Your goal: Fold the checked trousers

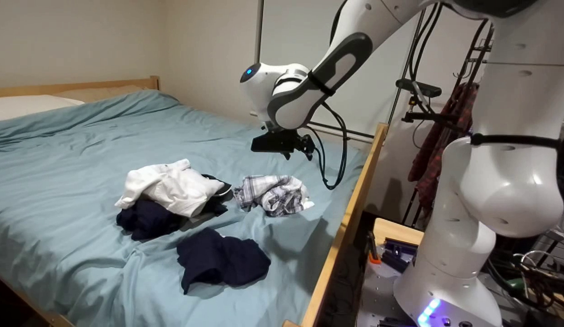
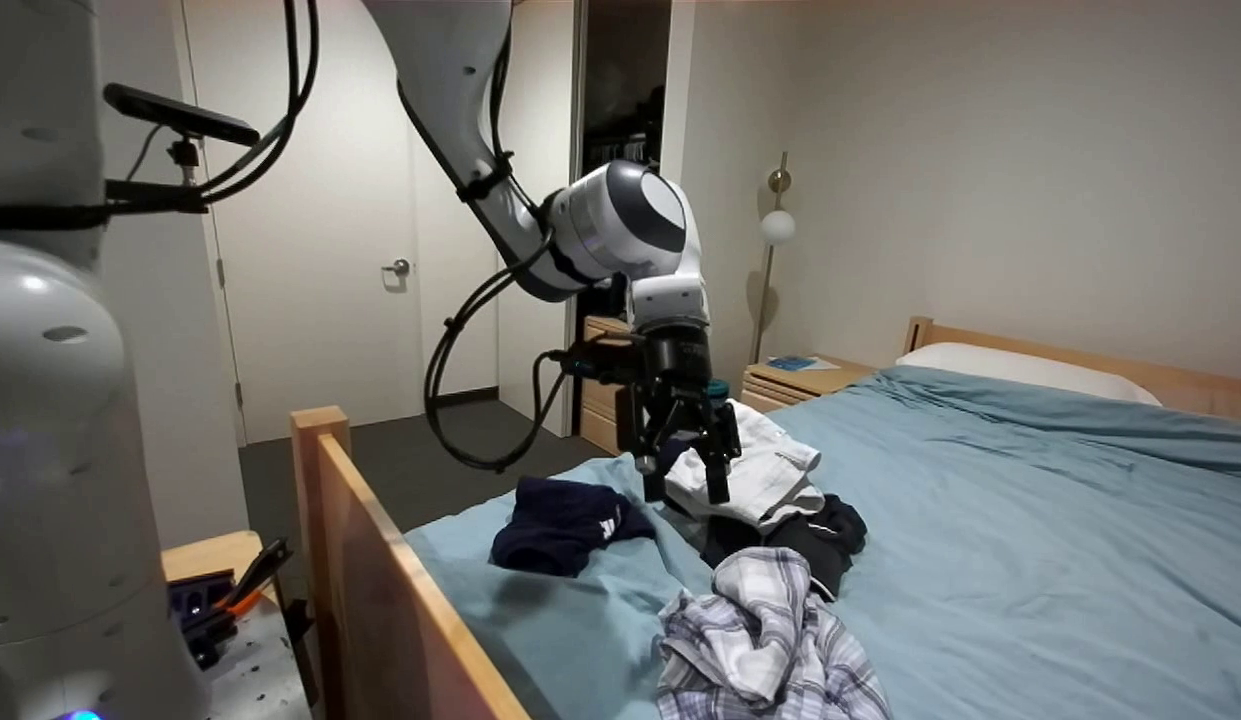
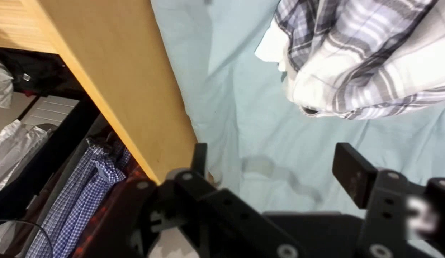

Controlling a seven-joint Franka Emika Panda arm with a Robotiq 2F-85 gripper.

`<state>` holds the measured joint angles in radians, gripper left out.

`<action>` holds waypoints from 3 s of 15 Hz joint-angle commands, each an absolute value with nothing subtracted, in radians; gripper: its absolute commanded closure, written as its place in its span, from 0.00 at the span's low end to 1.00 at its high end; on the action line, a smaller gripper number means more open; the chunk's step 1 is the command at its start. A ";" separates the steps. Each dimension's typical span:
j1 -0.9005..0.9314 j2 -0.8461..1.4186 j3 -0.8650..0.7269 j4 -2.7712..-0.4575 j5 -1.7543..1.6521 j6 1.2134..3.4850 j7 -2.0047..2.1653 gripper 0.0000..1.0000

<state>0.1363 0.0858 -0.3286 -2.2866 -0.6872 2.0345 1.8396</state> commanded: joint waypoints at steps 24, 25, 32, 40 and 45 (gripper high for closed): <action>0.010 0.252 -0.143 -2.197 -0.773 2.340 1.645 0.00; 0.007 0.251 -0.140 -2.199 -0.767 2.352 1.642 0.00; 0.012 0.249 -0.139 -2.199 -0.765 2.327 1.624 0.00; -0.036 0.421 -0.170 -2.040 -0.739 2.393 1.573 0.00; -0.088 0.565 -0.187 -1.904 -0.674 2.562 1.476 0.00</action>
<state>-0.0554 0.4905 -0.1899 -1.9848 -0.7420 2.4912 1.5698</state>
